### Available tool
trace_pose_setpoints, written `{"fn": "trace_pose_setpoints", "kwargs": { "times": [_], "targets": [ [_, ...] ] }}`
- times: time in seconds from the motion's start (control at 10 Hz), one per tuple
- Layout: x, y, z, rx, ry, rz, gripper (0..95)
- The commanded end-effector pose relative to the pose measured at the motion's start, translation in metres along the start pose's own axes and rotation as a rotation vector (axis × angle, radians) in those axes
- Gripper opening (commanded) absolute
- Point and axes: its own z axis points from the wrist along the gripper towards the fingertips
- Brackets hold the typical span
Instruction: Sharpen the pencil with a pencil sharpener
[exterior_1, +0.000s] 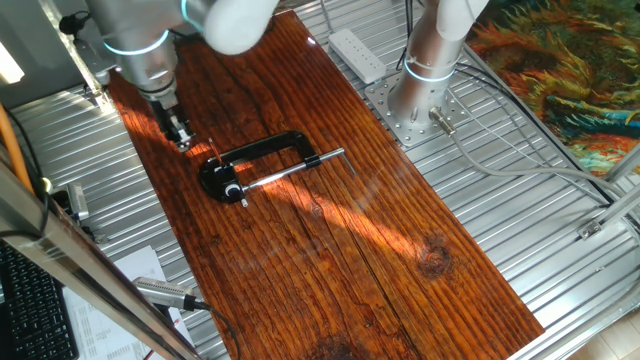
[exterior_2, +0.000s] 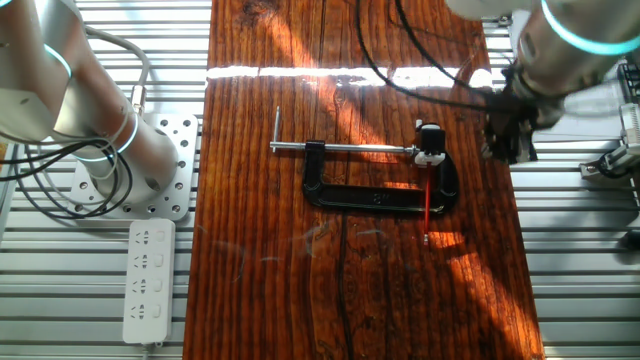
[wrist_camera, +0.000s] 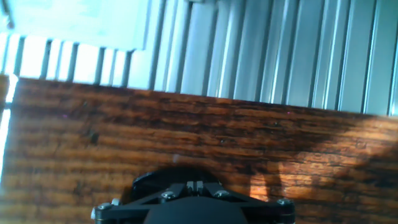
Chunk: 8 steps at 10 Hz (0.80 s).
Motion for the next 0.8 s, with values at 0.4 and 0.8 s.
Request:
{"fn": "trace_pose_setpoints", "kwargs": {
  "times": [0.4, 0.8],
  "targets": [
    [0.001, 0.0002, -0.0016, 0.101, 0.057, 0.003, 0.0],
    [0.0012, 0.0005, -0.0023, 0.101, 0.046, 0.008, 0.0]
  ]
}}
